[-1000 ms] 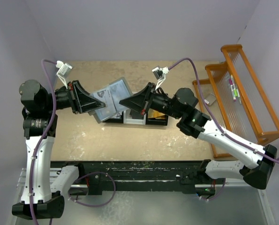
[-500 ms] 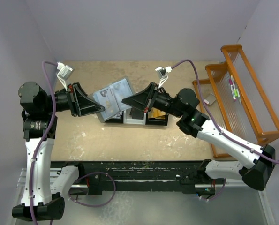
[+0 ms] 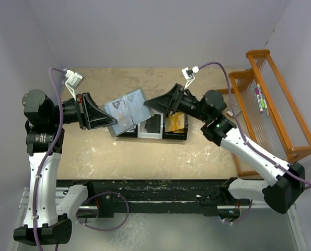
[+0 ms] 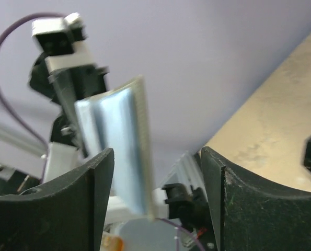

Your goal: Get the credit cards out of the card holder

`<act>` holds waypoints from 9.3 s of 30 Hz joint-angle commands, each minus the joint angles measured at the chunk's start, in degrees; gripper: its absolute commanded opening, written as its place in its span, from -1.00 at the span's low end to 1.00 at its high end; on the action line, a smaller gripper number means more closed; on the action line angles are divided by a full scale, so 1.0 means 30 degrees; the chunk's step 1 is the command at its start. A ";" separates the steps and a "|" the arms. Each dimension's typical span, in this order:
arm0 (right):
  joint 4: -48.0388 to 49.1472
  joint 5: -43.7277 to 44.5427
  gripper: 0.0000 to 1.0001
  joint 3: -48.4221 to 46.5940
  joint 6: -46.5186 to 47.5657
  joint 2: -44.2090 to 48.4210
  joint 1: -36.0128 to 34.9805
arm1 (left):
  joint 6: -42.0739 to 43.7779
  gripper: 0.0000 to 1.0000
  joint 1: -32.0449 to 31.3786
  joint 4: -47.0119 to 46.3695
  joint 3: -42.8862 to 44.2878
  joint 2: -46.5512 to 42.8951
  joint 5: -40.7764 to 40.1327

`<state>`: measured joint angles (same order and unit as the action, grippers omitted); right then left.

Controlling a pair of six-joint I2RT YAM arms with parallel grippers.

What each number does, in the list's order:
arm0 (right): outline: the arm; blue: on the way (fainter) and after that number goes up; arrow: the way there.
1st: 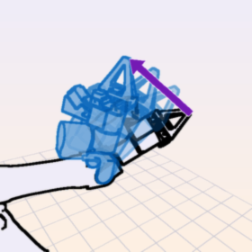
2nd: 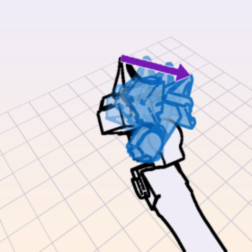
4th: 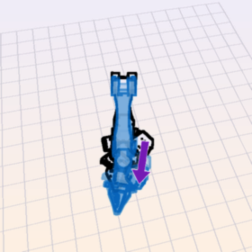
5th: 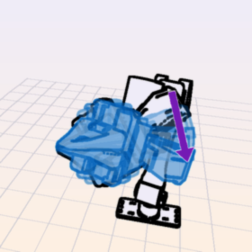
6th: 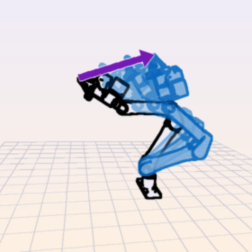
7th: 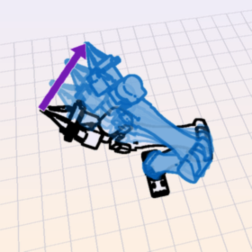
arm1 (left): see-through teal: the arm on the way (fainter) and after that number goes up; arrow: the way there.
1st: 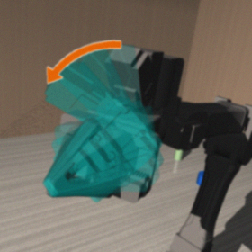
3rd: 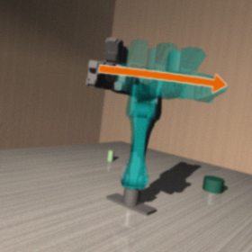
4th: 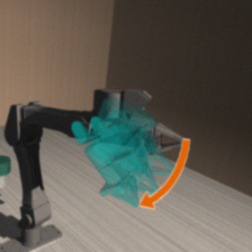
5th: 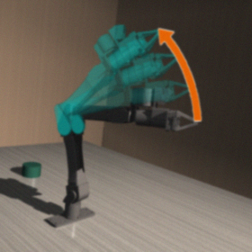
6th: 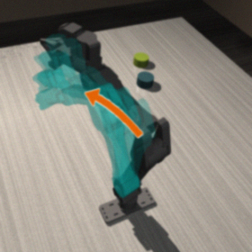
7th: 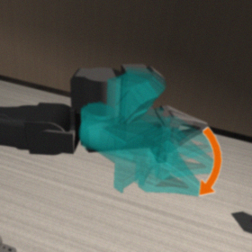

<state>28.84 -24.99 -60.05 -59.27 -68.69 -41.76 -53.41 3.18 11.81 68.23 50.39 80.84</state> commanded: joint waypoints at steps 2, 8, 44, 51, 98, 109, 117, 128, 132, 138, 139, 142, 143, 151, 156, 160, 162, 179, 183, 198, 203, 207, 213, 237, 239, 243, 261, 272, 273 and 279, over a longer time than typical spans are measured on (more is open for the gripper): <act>-0.4497 -0.2285 0.51 -0.3279 0.1552 -0.1966 0.2596 | 0.0722 -1.00 -0.0023 0.0587 0.0720 0.0148 0.0486; -0.8840 0.1866 0.54 -0.6431 0.5350 -0.0412 0.2602 | 0.6594 -1.00 -0.0019 0.7376 0.2697 0.1253 -0.1042; 0.2870 -0.9358 -0.07 -0.5656 -0.0797 -0.5405 -0.0414 | 0.8692 -1.00 -0.0032 0.8924 0.4065 0.1981 0.2227; 0.4200 -0.9589 -0.22 -0.5834 -0.1750 -0.6082 -0.0781 | 0.8695 -1.00 -0.0033 0.8836 0.4043 0.1807 0.2250; 0.1306 -1.0136 -1.00 -0.3341 -0.1371 -0.2578 0.2551 | 1.1302 -0.94 -0.0027 1.0705 0.5470 0.1619 0.2414; -0.6668 -0.7198 -1.00 -0.3543 0.2847 -0.1171 0.5183 | 2.1497 -1.00 -0.0023 1.9869 0.9774 0.2940 -0.1422; -0.8478 -0.4199 -1.00 -0.3249 0.4239 -0.1843 0.5189 | 2.2055 -1.00 -0.0030 1.9840 0.9865 0.2247 0.0804; -0.5792 0.0638 -1.00 -0.4757 0.3870 -0.7999 0.2953 | 0.8460 -1.00 -0.0013 0.4394 0.5971 -0.1077 0.5031; -0.5592 0.2358 -1.00 -0.6609 0.3585 -1.0801 0.1640 | 0.8243 -1.00 -0.0029 0.4503 0.6340 -0.0991 0.4615; -0.5505 0.4194 -1.00 -0.9368 0.3139 -1.4287 0.0829 | 0.8348 -1.00 -0.0011 0.5033 0.6518 -0.0719 0.3640; -0.5463 0.4370 -1.00 -0.9657 0.2989 -1.4839 0.0802 | 0.8645 -1.00 -0.0032 0.5456 0.6539 -0.0673 0.3464; -0.5687 0.4706 -1.00 -1.0455 0.2840 -1.5932 0.0754 | 1.0587 -1.00 -0.0033 0.7930 0.6893 -0.0476 0.2718; -0.5717 0.4794 -1.00 -1.0529 0.2802 -1.6206 0.0717 | 1.1492 -1.00 -0.0029 0.9129 0.7168 -0.0350 0.2449; -0.5644 0.5514 -1.00 -1.0184 0.2591 -1.7137 0.0067 | 1.0716 -1.00 -0.0034 0.9932 0.6669 -0.0203 0.2005; -0.6027 0.5637 -1.00 -1.0628 0.2567 -1.7911 -0.0388 | 0.8028 -1.00 -0.0009 0.7903 0.6145 -0.0496 0.2233; -0.6343 0.6017 -1.00 -1.0572 0.2468 -1.8182 -0.0698 | 0.6491 -1.00 -0.0034 0.7020 0.6085 -0.0407 0.2974; -0.6226 0.6114 -1.00 -1.0394 0.2387 -1.8160 -0.0774 | 0.5614 -1.00 -0.0030 0.6582 0.5974 -0.0335 0.3195; -0.7138 0.7173 -0.02 -0.9689 0.3340 -1.6044 -0.0818 | 0.1071 -1.00 -0.0031 0.2626 0.5192 0.0324 0.4101; -0.7320 0.6145 0.29 -0.8219 0.3778 -1.3222 -0.0806 | 0.1447 -1.00 -0.0033 0.2588 0.5176 0.0659 0.4575; 0.4153 -0.5533 0.67 0.1249 0.0633 0.0317 0.1828 | 0.4192 -1.00 -0.0034 0.3879 0.5052 0.1867 0.5630; 0.9174 -0.6667 0.73 0.2246 -0.2000 0.0454 0.1827 | 0.5394 -1.00 -0.0033 0.4992 0.5350 0.2125 0.5966; 0.9881 -0.6823 0.69 0.1734 -0.2466 0.0161 0.1792 | 0.5558 -1.00 -0.0035 0.5199 0.5447 0.2274 0.5933; 1.0769 -0.6749 0.62 0.0949 -0.2995 -0.0664 0.1021 | 0.5733 -1.00 -0.0016 0.5232 0.5557 0.2275 0.5808; -0.1180 -0.2311 -1.00 -0.2618 0.2585 0.0677 -0.0586 | 0.6083 -0.82 -0.0030 0.5076 0.4531 0.2016 0.5093; -0.1838 -0.2918 -1.00 -0.2816 0.2385 0.0566 -0.0583 | 0.6124 -0.72 -0.0029 0.4950 0.4368 0.1978 0.4936; -0.4930 -0.2488 -1.00 -0.4380 0.2536 0.0081 -0.0554 | 0.6965 -0.34 -0.0009 0.5191 0.3943 0.1812 0.4002; -1.0364 -0.0054 -1.00 -0.6686 0.4292 0.0124 -0.0554 | 1.5023 0.04 -0.0024 1.4443 0.5839 0.3101 -0.1759; -0.9310 -0.0731 -1.00 -0.6361 0.4347 -0.0826 -0.0978 | 1.1454 0.05 -0.0018 1.0729 0.2135 0.2405 -0.0696; -0.9257 -0.0723 -1.00 -0.6337 0.4367 -0.0962 -0.1079 | 1.1340 0.02 -0.0033 1.0625 0.1884 0.2412 -0.0747; -0.8942 -0.0982 -0.93 -0.6116 0.4409 -0.1439 -0.1403 | 1.1291 -0.61 -0.0029 1.0446 0.1118 0.2454 -0.1115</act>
<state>-2.70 -26.55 -77.25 -46.89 -73.58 -45.45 -18.44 3.20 46.65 72.12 58.28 76.79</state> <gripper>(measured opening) 0.031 0.288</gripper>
